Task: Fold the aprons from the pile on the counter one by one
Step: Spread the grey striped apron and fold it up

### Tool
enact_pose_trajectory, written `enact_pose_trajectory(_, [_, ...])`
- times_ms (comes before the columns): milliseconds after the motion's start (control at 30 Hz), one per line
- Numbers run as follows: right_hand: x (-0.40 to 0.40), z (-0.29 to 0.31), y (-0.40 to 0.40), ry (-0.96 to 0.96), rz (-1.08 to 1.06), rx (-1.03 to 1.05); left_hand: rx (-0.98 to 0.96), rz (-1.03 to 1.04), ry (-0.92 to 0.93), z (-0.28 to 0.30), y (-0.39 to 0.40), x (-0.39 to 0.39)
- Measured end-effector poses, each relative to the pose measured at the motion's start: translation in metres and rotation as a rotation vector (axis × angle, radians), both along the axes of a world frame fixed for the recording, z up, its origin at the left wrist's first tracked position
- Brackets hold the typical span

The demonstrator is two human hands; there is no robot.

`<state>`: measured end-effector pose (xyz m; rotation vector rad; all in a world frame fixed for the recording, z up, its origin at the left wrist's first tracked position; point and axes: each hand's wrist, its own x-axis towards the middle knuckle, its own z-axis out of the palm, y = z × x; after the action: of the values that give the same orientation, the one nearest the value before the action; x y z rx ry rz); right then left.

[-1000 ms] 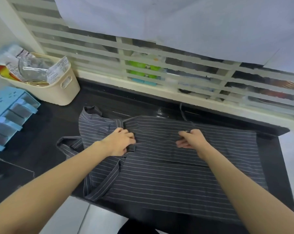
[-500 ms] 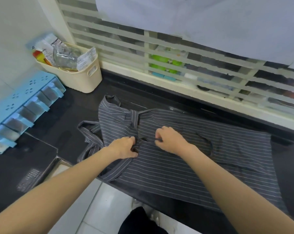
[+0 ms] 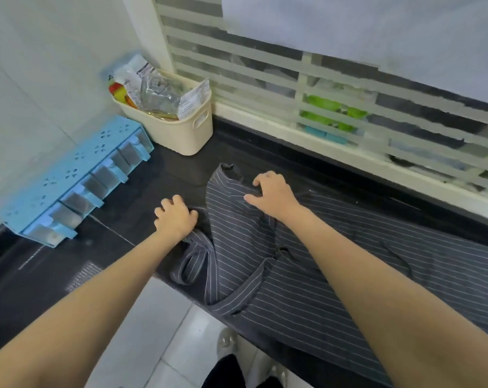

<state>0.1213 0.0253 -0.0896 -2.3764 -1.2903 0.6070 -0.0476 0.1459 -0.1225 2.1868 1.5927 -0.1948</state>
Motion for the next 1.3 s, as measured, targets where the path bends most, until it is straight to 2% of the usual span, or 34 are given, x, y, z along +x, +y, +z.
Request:
enact_pose_trajectory(67, [-0.008, -0.001, 0.035, -0.074, 0.143, -0.128, -0.160, 0.121, -0.110, -0.009, 0.023, -0.002])
enact_pose_trajectory(133, [-0.018, -0.008, 0.054, -0.029, 0.190, -0.167, -0.249, 0.154, -0.223, -0.015, 0.034, 0.001])
enact_pose_trajectory(167, [-0.021, -0.012, 0.060, 0.062, 0.181, -0.126, -0.311, 0.178, -0.302, -0.016, 0.038, 0.004])
enact_pose_trajectory(300, [-0.005, 0.006, 0.050, 0.492, -0.015, 0.126, -0.832, 0.350, -0.682, 0.003, 0.036, 0.026])
enact_pose_trajectory(400, [0.034, 0.030, 0.030, 0.529, -0.086, 0.165, -1.054, 0.302, -0.893, 0.037, 0.053, 0.031])
enact_pose_trajectory(467, [0.058, 0.036, 0.019, 0.436, -0.225, 0.190, -1.126, 0.318, -1.089, 0.059, 0.069, 0.024])
enact_pose_trajectory(500, [0.067, 0.036, 0.016, 0.295, -0.312, 0.204, -1.112, 0.347, -1.198, 0.068, 0.079, 0.018])
enact_pose_trajectory(567, [0.078, 0.034, 0.013, -0.052, -0.451, 0.254, -0.949, 0.431, -1.353, 0.079, 0.099, 0.005])
enact_pose_trajectory(633, [0.072, 0.040, 0.013, -0.300, -0.485, 0.346, -0.708, 0.538, -1.419, 0.082, 0.117, -0.010])
enact_pose_trajectory(667, [0.065, 0.044, 0.015, -0.376, -0.462, 0.400, -0.591, 0.560, -1.377, 0.080, 0.123, -0.018])
enact_pose_trajectory(700, [0.058, 0.045, 0.019, -0.424, -0.395, 0.451, -0.485, 0.536, -1.235, 0.078, 0.127, -0.026])
enact_pose_trajectory(767, [0.037, 0.042, 0.027, -0.469, -0.157, 0.505, -0.388, 0.346, -0.681, 0.069, 0.126, -0.034])
enact_pose_trajectory(833, [0.019, 0.034, 0.031, -0.485, 0.068, 0.468, -0.338, 0.076, -0.139, 0.062, 0.121, -0.028])
enact_pose_trajectory(900, [0.005, 0.026, 0.033, -0.460, 0.252, 0.347, -0.190, -0.223, 0.213, 0.052, 0.119, -0.010])
enact_pose_trajectory(933, [-0.001, 0.024, 0.032, -0.434, 0.308, 0.292, -0.116, -0.377, 0.246, 0.047, 0.115, 0.001])
enact_pose_trajectory(967, [-0.006, 0.022, 0.031, -0.412, 0.341, 0.268, -0.066, -0.522, 0.182, 0.044, 0.108, 0.012])
enact_pose_trajectory(1067, [-0.022, 0.017, 0.026, -0.387, 0.414, 0.280, -0.033, -0.812, -0.220, 0.041, 0.086, 0.042])
enact_pose_trajectory(1133, [-0.029, 0.011, 0.022, -0.392, 0.457, 0.299, -0.105, -0.824, -0.452, 0.047, 0.075, 0.053])
enact_pose_trajectory(1167, [-0.030, 0.009, 0.020, -0.399, 0.463, 0.294, -0.109, -0.798, -0.494, 0.051, 0.074, 0.057])
enact_pose_trajectory(1233, [-0.019, 0.006, 0.014, -0.447, 0.448, 0.181, -0.094, -0.670, -0.525, 0.058, 0.081, 0.064])
enact_pose_trajectory(1300, [0.007, 0.009, 0.002, -0.469, 0.376, -0.003, -0.203, -0.536, -0.494, 0.062, 0.093, 0.066])
